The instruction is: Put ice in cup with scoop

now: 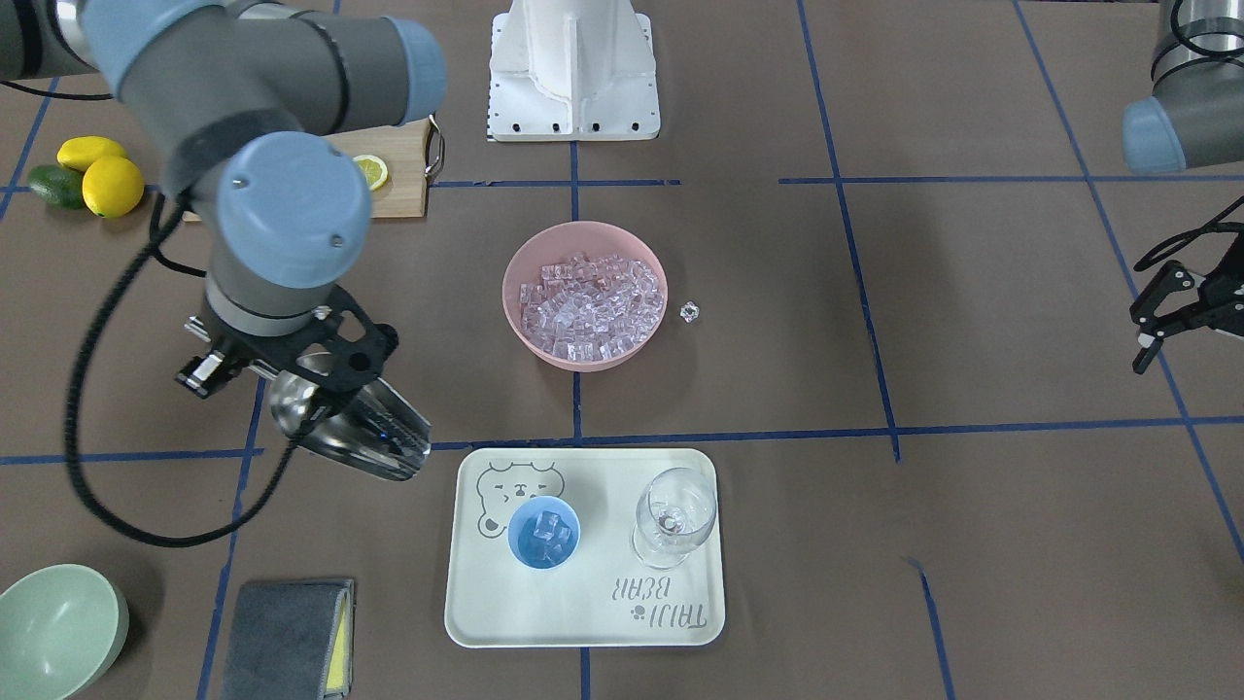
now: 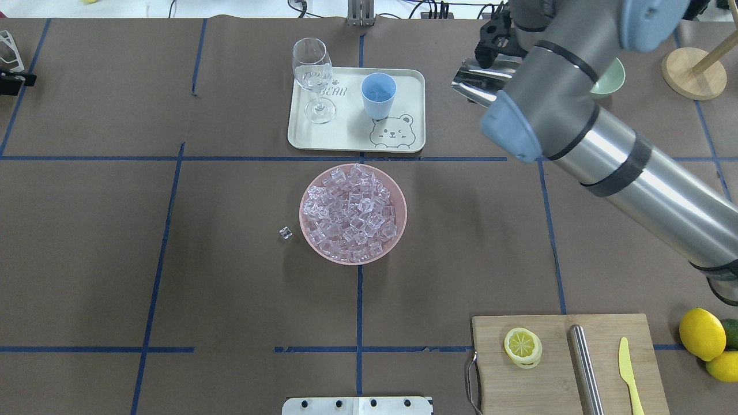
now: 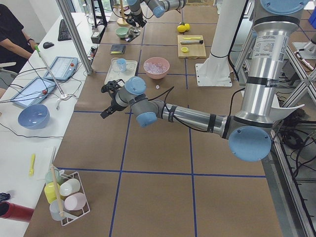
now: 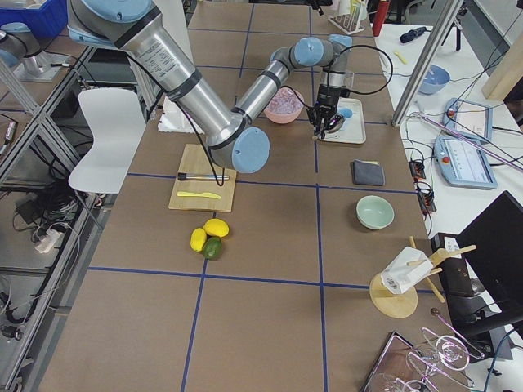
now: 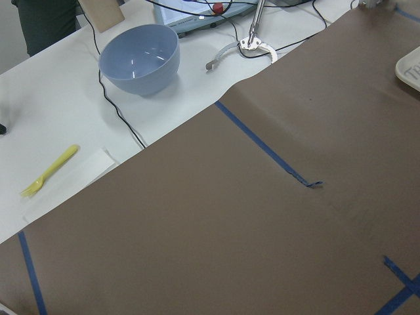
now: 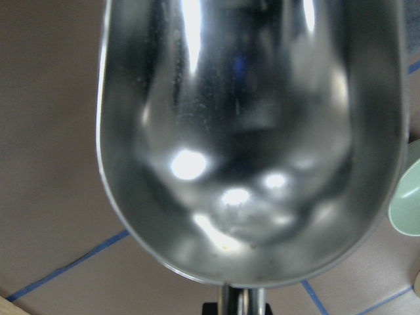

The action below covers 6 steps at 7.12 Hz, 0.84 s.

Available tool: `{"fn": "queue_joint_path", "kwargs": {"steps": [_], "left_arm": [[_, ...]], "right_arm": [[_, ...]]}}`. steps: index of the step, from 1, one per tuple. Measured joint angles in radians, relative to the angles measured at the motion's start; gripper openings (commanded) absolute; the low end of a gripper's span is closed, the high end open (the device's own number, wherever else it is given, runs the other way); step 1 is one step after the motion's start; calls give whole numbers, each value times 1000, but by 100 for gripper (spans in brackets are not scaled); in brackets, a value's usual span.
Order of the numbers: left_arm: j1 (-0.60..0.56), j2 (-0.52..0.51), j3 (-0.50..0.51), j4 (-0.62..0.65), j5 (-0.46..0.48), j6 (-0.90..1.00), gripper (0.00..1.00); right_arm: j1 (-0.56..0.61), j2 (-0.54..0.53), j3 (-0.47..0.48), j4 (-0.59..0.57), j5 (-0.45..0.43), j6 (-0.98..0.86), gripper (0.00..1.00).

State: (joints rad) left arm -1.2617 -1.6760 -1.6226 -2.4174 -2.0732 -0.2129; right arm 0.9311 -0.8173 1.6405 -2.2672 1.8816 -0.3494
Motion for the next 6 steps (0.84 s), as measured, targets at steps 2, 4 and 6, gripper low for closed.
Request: {"fn": "queue_joint_path", "kwargs": {"steps": [2, 4, 6], "left_arm": [[-2, 37, 1, 154, -8, 6, 100], [-17, 31, -34, 417, -83, 9, 100], [-51, 29, -63, 536, -133, 9, 100]], "right_arm": [[88, -112, 33, 81, 91, 11, 0], [164, -237, 112, 109, 164, 100, 0], [210, -380, 252, 125, 177, 196, 0]]}}
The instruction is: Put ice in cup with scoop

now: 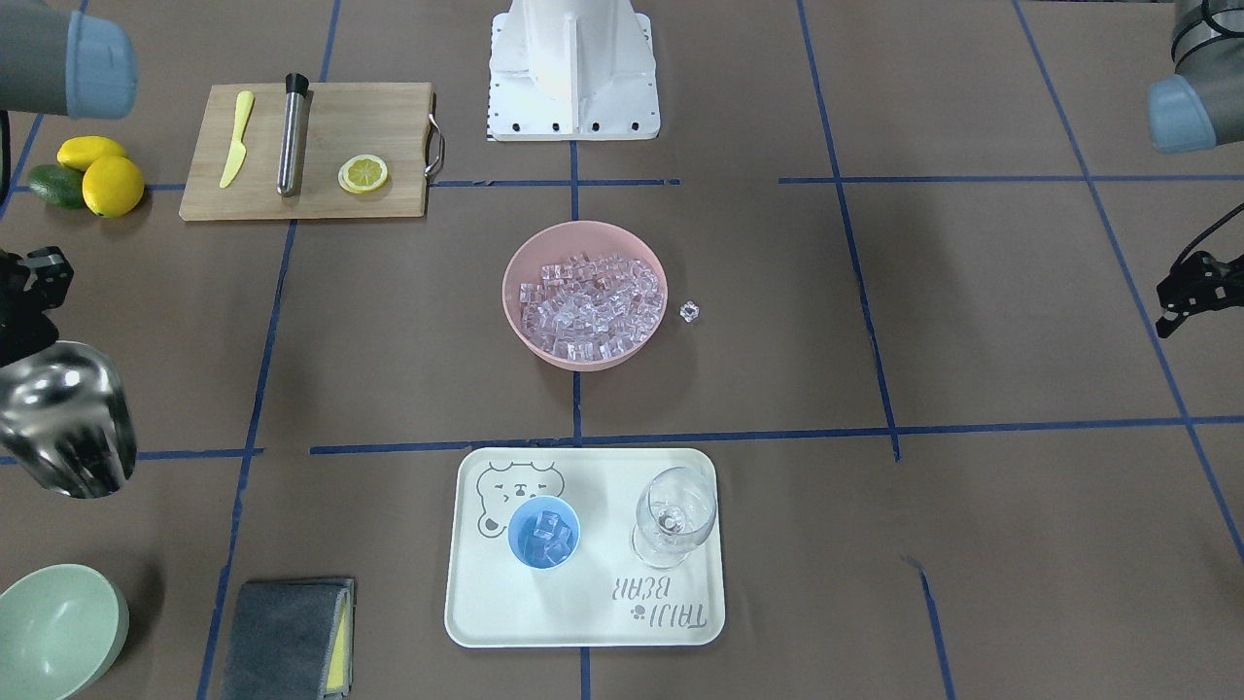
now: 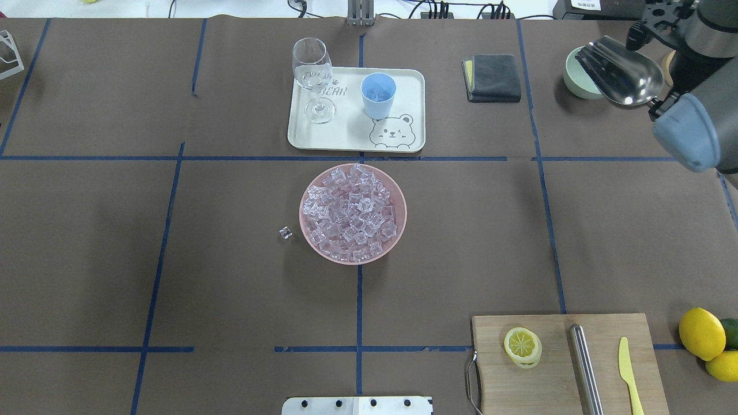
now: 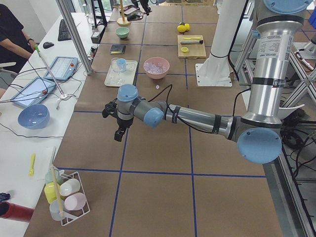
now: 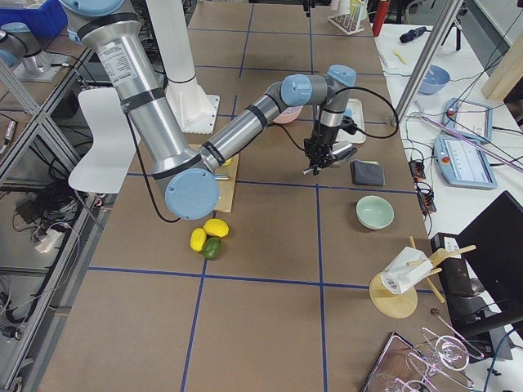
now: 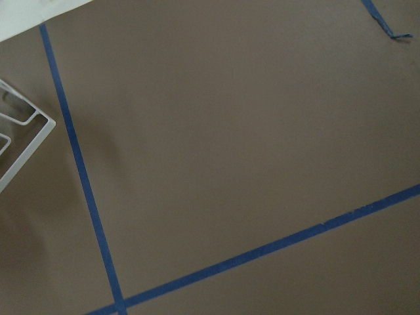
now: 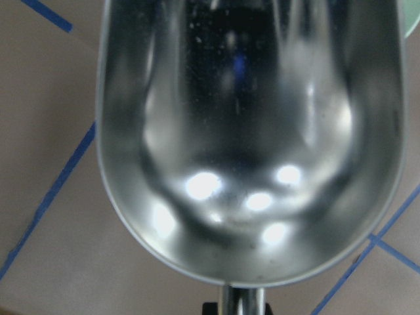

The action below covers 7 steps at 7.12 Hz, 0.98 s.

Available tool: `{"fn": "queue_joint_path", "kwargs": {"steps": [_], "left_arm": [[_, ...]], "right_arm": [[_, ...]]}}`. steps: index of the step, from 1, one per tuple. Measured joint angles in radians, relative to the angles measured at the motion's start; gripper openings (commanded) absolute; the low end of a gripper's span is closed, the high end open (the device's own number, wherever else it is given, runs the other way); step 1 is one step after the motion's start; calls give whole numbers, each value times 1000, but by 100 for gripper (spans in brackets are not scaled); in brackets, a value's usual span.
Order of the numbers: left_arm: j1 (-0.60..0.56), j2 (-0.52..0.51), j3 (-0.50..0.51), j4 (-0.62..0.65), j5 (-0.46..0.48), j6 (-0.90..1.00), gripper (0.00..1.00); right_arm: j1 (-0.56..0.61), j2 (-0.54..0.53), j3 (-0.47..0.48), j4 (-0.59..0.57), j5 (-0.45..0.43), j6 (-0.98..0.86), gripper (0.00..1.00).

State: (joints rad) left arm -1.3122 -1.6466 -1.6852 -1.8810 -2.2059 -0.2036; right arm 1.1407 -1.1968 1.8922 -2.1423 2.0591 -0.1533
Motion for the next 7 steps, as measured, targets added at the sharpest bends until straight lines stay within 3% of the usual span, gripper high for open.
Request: {"fn": "queue_joint_path", "kwargs": {"steps": [1, 4, 7], "left_arm": [[-18, 6, -12, 15, -5, 11, 100], [-54, 8, -16, 141, -8, 61, 100], [-136, 13, -4, 279, -40, 227, 100]], "right_arm": [[9, -41, 27, 19, -3, 49, 0], [13, -110, -48, 53, 71, 370, 0], [18, -271, -43, 293, 188, 483, 0]]}}
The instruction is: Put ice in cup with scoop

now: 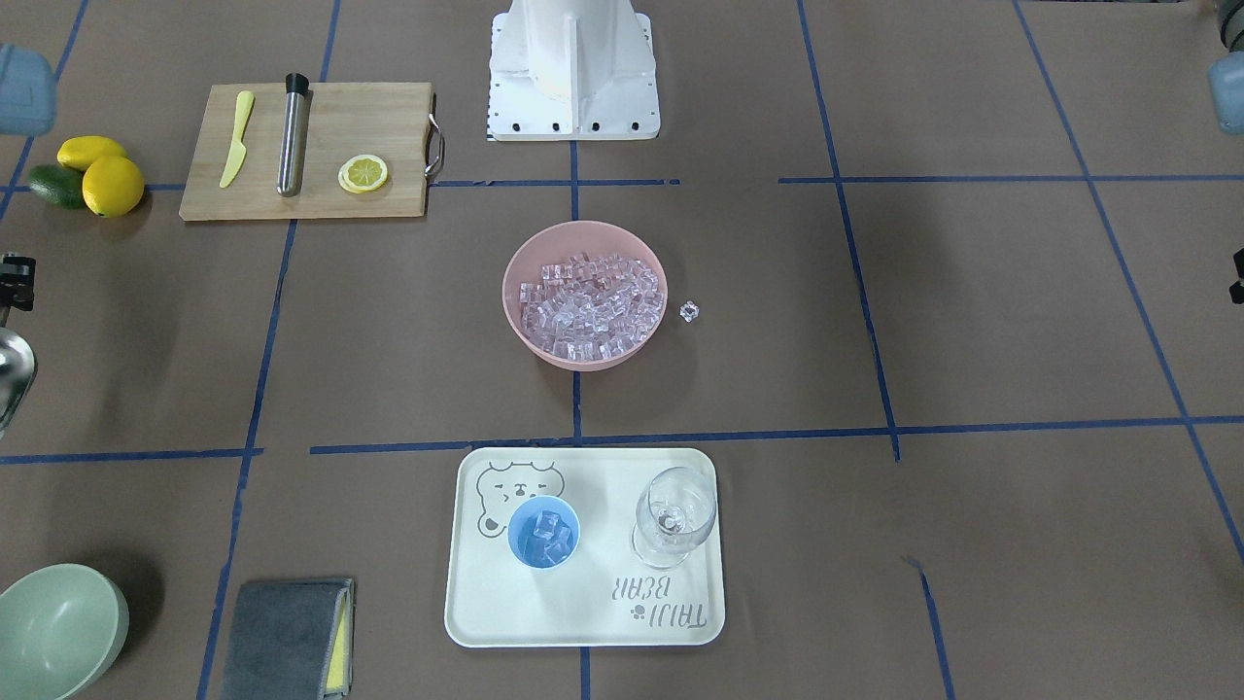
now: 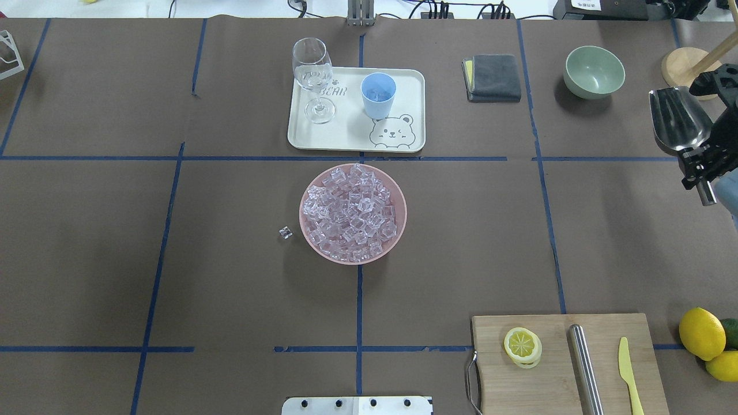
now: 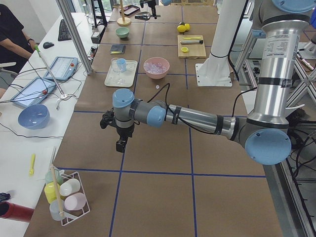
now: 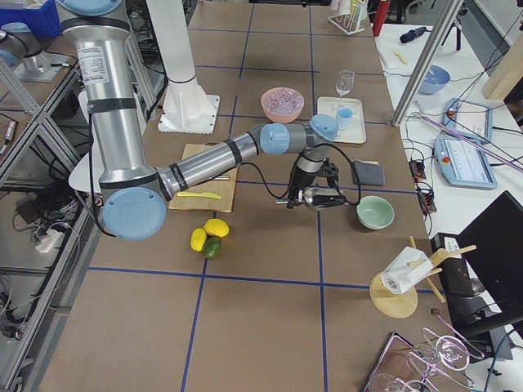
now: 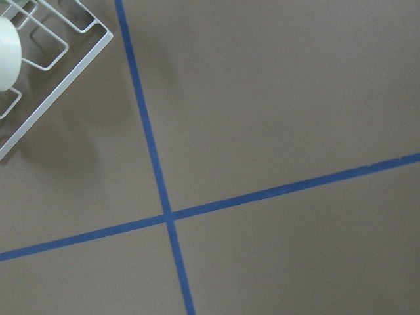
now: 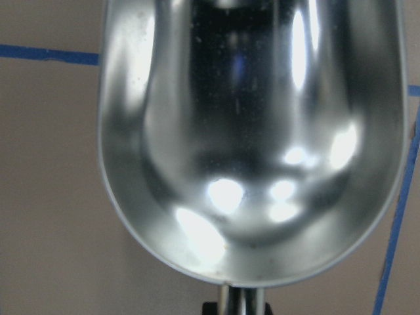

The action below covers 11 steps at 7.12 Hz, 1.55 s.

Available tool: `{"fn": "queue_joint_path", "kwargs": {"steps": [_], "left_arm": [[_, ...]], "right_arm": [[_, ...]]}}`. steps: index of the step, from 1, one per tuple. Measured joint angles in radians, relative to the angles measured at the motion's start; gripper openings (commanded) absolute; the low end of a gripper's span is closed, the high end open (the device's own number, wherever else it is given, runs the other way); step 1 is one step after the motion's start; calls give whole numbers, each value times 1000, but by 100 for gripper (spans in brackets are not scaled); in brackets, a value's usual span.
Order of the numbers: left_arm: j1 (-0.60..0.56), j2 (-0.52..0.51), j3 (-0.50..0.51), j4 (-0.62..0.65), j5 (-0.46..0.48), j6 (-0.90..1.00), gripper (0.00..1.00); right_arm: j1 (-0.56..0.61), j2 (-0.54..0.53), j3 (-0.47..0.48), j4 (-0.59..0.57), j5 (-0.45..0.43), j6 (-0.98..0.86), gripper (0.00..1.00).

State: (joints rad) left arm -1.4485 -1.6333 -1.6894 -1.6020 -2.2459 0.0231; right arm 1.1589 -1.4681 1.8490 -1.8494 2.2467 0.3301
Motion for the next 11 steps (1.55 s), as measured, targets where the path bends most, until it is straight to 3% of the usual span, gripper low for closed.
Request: {"fn": "queue_joint_path", "kwargs": {"steps": [4, 8, 11], "left_arm": [[-31, 25, 5, 28, -70, 73, 100], [-34, 25, 4, 21, -73, 75, 100], [-35, 24, 4, 12, -73, 75, 100]], "right_arm": [[-25, -41, 5, 44, 151, 171, 0], [-170, -45, -1, 45, 159, 218, 0], [-213, -42, -30, 46, 175, 226, 0]]}}
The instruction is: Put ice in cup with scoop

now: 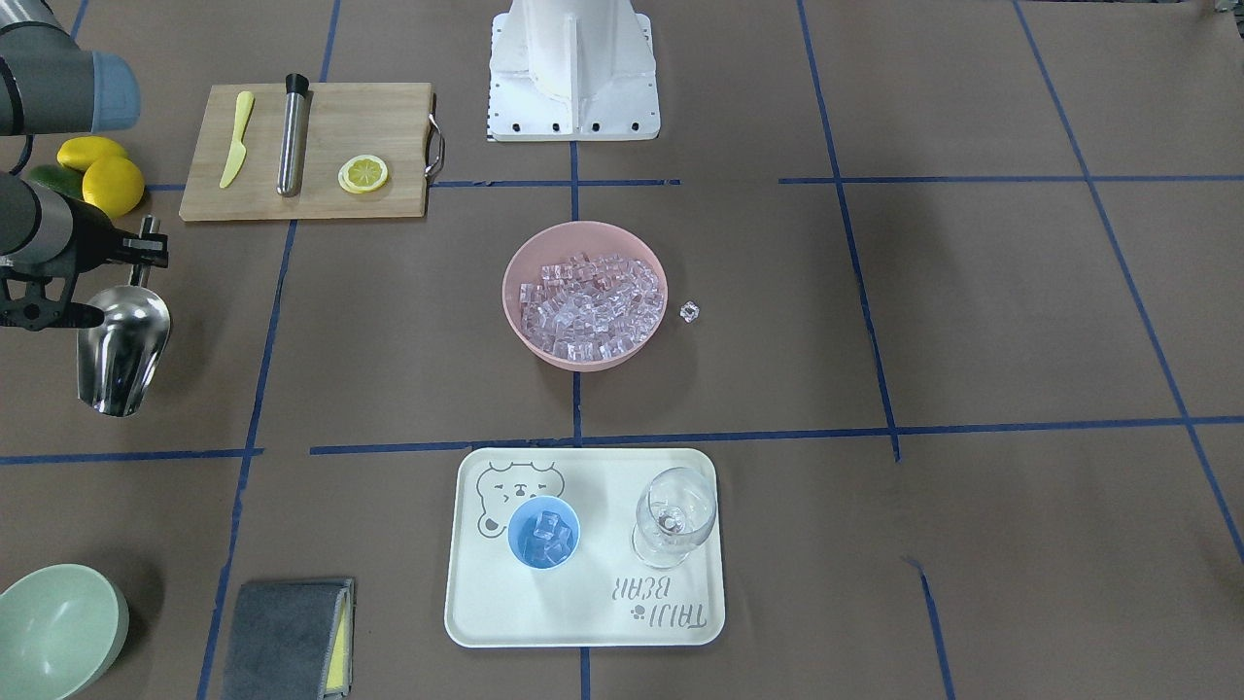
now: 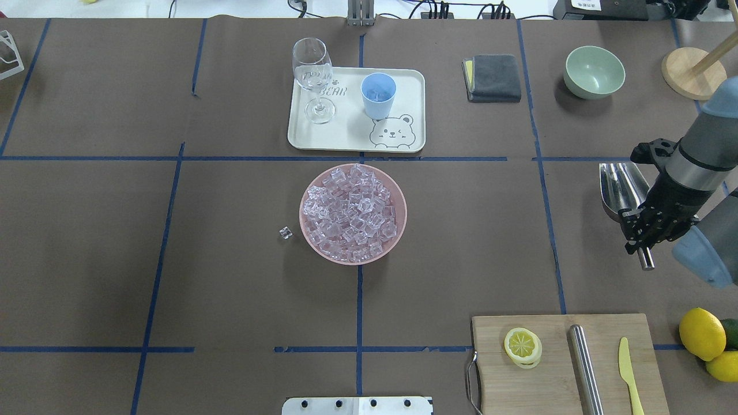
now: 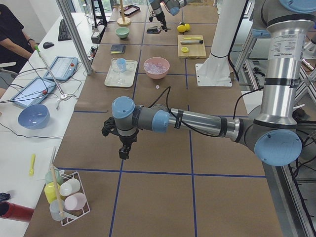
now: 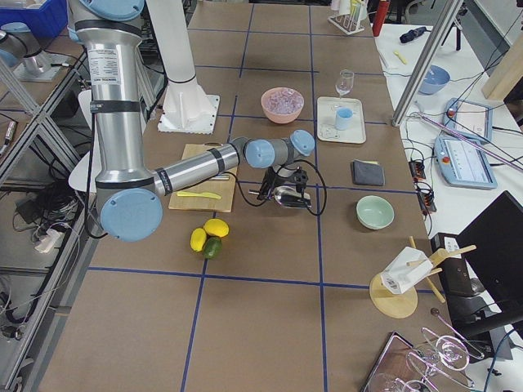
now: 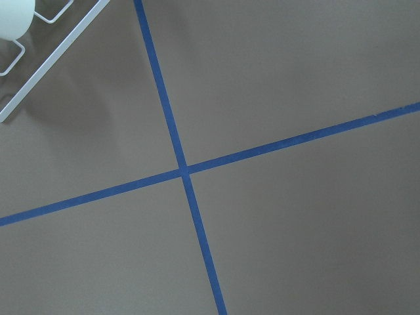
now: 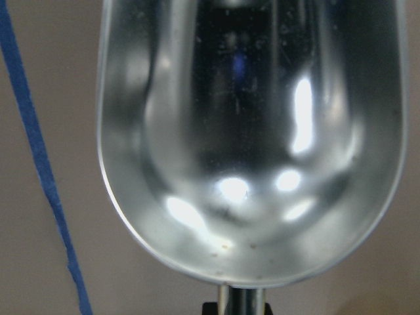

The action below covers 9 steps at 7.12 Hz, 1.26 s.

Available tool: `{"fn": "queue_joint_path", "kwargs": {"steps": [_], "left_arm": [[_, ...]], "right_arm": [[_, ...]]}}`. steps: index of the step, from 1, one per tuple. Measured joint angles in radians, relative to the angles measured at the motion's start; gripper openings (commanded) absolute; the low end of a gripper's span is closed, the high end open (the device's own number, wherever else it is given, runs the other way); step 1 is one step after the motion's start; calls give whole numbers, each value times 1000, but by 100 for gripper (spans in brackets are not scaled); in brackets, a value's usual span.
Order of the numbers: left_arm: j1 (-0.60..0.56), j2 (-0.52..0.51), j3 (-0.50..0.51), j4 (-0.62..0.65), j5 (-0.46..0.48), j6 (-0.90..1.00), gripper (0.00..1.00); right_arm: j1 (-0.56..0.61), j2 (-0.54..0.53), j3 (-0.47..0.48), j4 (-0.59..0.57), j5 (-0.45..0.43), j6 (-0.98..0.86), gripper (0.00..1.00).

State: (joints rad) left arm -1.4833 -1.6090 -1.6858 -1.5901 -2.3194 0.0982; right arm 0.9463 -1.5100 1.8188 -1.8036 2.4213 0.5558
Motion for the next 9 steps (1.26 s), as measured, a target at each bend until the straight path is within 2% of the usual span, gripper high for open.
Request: {"fn": "queue_joint_path", "kwargs": {"steps": [2, 3, 4, 5, 6, 9], "left_arm": [[0, 0, 0, -4, 0, 0, 100], [0, 0, 0, -5, 0, 0, 100], [0, 0, 0, -5, 0, 0, 100], [0, 0, 0, -5, 0, 0, 100], [0, 0, 0, -5, 0, 0, 100], [0, -2, -3, -5, 0, 0, 100]], "right_arm": [[-16, -5, -16, 0, 5, 0, 0], [-24, -6, -19, 0, 5, 0, 13], [-33, -5, -22, 0, 5, -1, 42], [-40, -2, -25, 1, 5, -2, 76], [-44, -1, -27, 1, 5, -2, 100], [-43, 1, -19, 5, 3, -2, 100]]}}
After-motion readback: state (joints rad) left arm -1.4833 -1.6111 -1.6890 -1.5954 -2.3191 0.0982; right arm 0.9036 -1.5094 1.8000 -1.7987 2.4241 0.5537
